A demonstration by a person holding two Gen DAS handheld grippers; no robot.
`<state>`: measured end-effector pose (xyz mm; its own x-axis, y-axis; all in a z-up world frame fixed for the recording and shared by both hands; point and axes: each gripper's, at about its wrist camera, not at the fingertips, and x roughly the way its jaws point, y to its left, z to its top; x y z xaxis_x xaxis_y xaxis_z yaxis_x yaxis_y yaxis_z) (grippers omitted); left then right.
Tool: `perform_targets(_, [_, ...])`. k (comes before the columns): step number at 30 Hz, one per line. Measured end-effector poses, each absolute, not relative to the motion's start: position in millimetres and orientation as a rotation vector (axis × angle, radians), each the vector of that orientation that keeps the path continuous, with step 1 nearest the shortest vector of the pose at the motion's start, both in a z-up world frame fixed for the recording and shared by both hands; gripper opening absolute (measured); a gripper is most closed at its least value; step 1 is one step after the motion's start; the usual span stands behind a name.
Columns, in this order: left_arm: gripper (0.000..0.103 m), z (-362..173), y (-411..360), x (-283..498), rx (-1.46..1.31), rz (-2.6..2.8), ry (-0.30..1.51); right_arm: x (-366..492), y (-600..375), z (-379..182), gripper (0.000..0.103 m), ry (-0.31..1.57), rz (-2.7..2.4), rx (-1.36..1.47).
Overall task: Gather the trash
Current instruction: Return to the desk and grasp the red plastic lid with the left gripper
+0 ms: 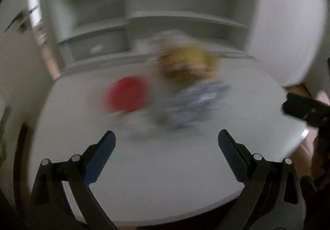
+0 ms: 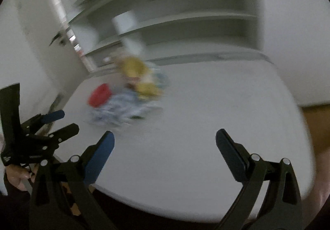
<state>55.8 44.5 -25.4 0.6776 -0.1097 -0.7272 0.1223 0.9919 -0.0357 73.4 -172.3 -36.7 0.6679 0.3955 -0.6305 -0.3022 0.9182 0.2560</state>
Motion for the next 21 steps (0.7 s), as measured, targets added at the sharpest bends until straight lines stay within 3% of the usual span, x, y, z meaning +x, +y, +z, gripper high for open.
perform_targets(5, [0.096, -41.1, 129.2, 63.8, -0.068, -0.062, 0.874, 130.5, -122.6, -23.6, 0.095, 0.749, 0.437, 0.025])
perform_targets(15, [0.096, -36.3, 118.4, 145.3, -0.015, -0.153, 0.892, 231.6, -85.7, -41.3, 0.095, 0.846, 0.401, -0.161])
perform_targets(16, [0.096, -36.6, 116.4, 151.7, -0.017, -0.159, 0.899, 235.6, -82.9, -43.8, 0.090, 0.852, 0.401, -0.177])
perform_targets(17, [0.096, -36.6, 113.5, 157.2, -0.021, -0.173, 0.906, 239.5, -79.0, -44.8, 0.078, 0.856, 0.401, -0.201])
perform_targets(18, [0.096, -36.9, 110.8, 162.4, -0.026, -0.191, 0.911, 239.4, -79.7, -43.9, 0.050, 0.856, 0.408, -0.206])
perform_targets(19, [0.096, -37.5, 107.3, 169.5, -0.036, -0.202, 0.919, 239.1, -81.2, -39.2, 0.031, 0.851, 0.434, -0.184])
perform_targets(20, [0.096, -38.9, 105.0, 175.3, -0.044, -0.209, 0.927, 236.1, -83.0, -35.1, 0.015, 0.842, 0.446, -0.173])
perform_targets(21, [0.096, -41.1, 102.4, 180.3, -0.051, -0.223, 0.937, 234.2, -84.1, -30.5, 0.009, 0.830, 0.450, -0.168])
